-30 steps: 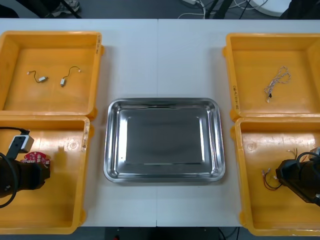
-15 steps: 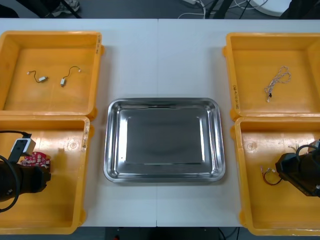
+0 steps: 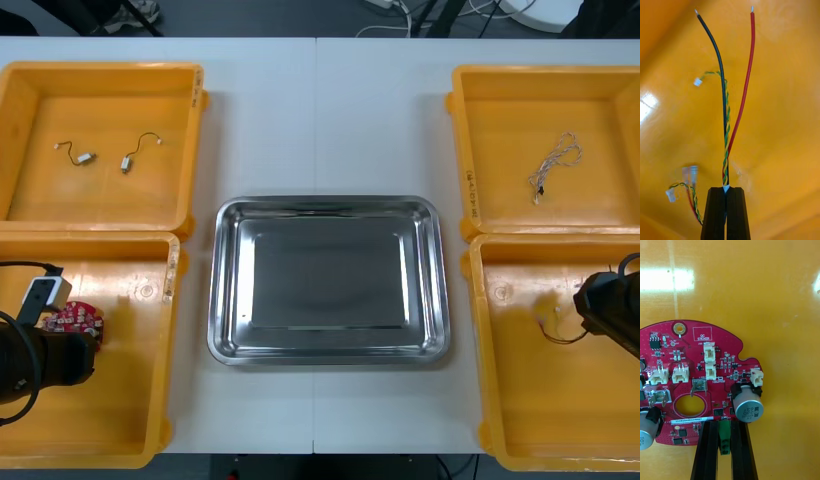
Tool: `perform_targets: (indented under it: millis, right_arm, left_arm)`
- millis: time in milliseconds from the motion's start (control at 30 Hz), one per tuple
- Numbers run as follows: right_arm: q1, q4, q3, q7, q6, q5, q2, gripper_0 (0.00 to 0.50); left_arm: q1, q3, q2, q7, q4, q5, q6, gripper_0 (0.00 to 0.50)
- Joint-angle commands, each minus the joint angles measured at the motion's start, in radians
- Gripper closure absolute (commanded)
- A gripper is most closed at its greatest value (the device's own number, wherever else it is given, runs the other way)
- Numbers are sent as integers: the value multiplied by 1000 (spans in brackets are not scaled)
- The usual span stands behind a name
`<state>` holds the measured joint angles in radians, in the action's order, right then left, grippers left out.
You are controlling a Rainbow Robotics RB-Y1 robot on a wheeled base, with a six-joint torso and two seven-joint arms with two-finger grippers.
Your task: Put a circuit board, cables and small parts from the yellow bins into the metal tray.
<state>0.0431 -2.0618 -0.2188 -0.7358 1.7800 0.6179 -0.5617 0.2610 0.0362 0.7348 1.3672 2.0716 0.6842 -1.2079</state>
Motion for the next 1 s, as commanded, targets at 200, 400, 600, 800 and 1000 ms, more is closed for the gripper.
perform_targets:
  millis: [200,400,600,800,1000]
  right_arm:
    - [57,-175,-99,-10,140,29,0,500]
    - [78,-224,-116,-14,140,48,-18,500]
    - [86,-235,-117,-14,140,75,-56,500]
    - [123,-236,-120,-19,140,100,-87,500]
    - [147,-238,-137,-25,140,154,-122,500]
  left_arm:
    - [26,-10,-11,4,21,-15,5,500]
    - [1,33,-11,3,62,-14,-84,500]
    - [-39,85,-11,-8,114,-5,-206,500]
    - [-95,119,-11,-20,143,1,-309,500]
    - [-160,137,-11,-34,174,3,-409,500]
